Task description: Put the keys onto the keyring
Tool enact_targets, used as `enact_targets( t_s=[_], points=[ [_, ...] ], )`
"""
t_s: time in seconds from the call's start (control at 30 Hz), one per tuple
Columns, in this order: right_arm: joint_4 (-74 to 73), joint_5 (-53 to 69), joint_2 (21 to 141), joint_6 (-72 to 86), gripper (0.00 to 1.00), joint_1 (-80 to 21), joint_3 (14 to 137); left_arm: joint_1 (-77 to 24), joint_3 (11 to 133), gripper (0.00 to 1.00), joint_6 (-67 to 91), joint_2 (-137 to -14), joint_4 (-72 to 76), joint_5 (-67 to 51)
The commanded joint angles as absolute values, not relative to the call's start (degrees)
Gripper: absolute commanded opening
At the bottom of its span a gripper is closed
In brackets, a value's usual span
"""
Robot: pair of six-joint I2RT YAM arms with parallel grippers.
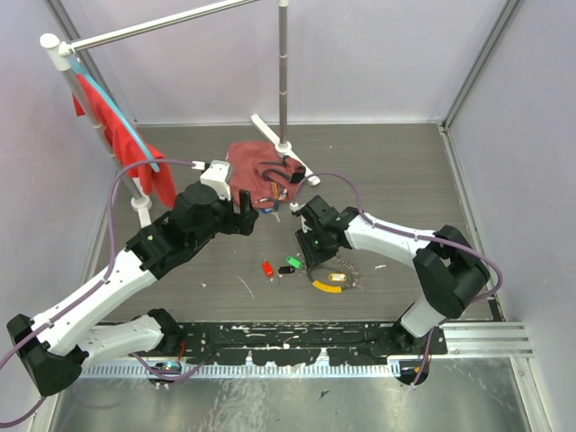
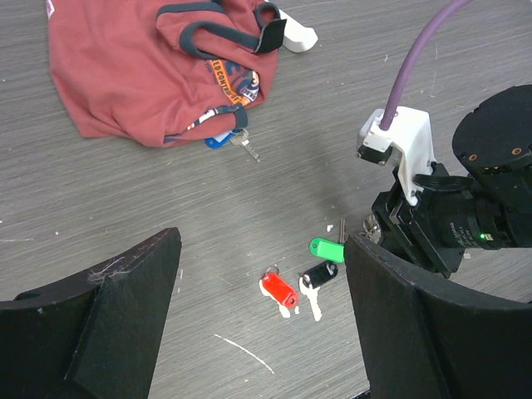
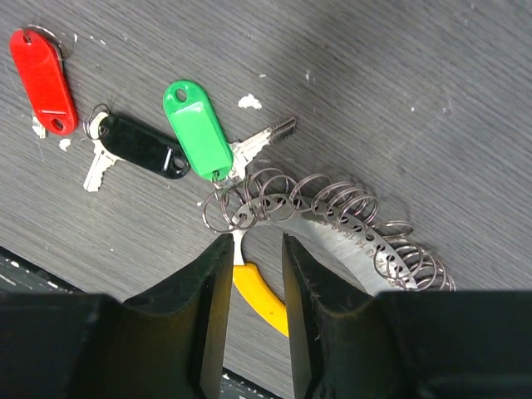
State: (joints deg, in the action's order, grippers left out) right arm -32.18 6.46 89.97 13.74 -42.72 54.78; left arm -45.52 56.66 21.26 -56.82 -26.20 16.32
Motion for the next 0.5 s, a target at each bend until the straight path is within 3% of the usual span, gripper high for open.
enact_targets(
  t_s=[0.0, 0.47],
  points=[
    [-28.8, 4.8, 90.5, 13.1, 0.36, -43.2, 57.8, -45.4, 55.9, 0.86, 20.8, -55.9, -26.5, 17.6],
    [-28.3, 3.9, 94.9, 13.1, 0.31, -43.6, 59.4, -45.4, 56.1, 0.86, 20.5, -55.7, -26.7, 17.8]
  ],
)
